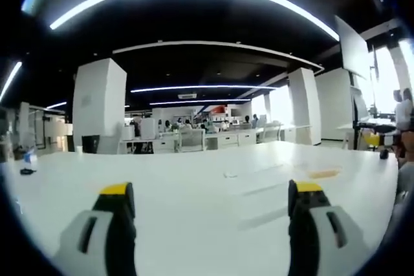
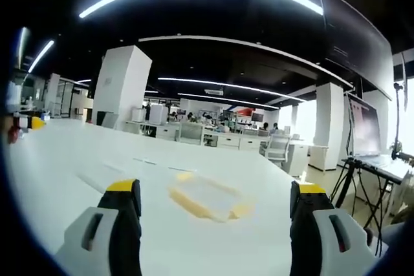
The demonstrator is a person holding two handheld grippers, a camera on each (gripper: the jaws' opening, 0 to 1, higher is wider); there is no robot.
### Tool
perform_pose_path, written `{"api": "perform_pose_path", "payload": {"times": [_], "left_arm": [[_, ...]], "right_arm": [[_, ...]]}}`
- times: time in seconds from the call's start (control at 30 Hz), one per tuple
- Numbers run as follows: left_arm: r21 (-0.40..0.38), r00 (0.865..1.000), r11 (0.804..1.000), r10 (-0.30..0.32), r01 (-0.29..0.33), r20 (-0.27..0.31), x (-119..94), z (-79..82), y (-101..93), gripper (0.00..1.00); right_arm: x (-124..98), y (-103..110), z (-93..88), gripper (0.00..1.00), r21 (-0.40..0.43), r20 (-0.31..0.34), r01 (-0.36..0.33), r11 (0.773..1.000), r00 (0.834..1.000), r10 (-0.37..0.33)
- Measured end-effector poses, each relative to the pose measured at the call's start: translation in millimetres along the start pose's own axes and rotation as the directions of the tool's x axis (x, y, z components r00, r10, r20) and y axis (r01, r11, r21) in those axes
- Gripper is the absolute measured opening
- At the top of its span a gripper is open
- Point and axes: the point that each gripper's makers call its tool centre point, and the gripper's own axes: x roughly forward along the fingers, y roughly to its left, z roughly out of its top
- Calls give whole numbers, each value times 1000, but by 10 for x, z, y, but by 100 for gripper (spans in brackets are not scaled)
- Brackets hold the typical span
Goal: Snap each plastic latch of the storage box into its locked position after aligning the lid with the box until every specified latch is closed and the lid sits flush.
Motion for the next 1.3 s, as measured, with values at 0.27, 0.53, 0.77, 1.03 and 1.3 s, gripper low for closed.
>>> {"api": "perform_pose_path", "payload": {"times": [0.27, 0.53, 0.77, 1.03, 1.3], "left_arm": [[-3, 999, 999, -34, 34, -17, 192, -34, -101, 100], [19, 994, 995, -97, 98, -56, 415, -89, -250, 100], [21, 986, 988, -148, 150, -73, 550, -128, -372, 99], [15, 977, 979, -202, 204, -70, 648, -144, -460, 95], [49, 964, 966, -251, 256, -83, 799, -124, -577, 97]], "right_arm": [[48, -117, -23, 98, -16, -8, 9, 1000, 1000, -9], [126, -210, -117, 97, -21, -25, -4, 1000, 1000, 4], [192, -308, -145, 97, -35, -37, -11, 999, 999, 10], [284, -337, -168, 97, -45, -43, -40, 998, 998, 38], [371, -373, -178, 97, -72, -52, -61, 996, 997, 57]]}}
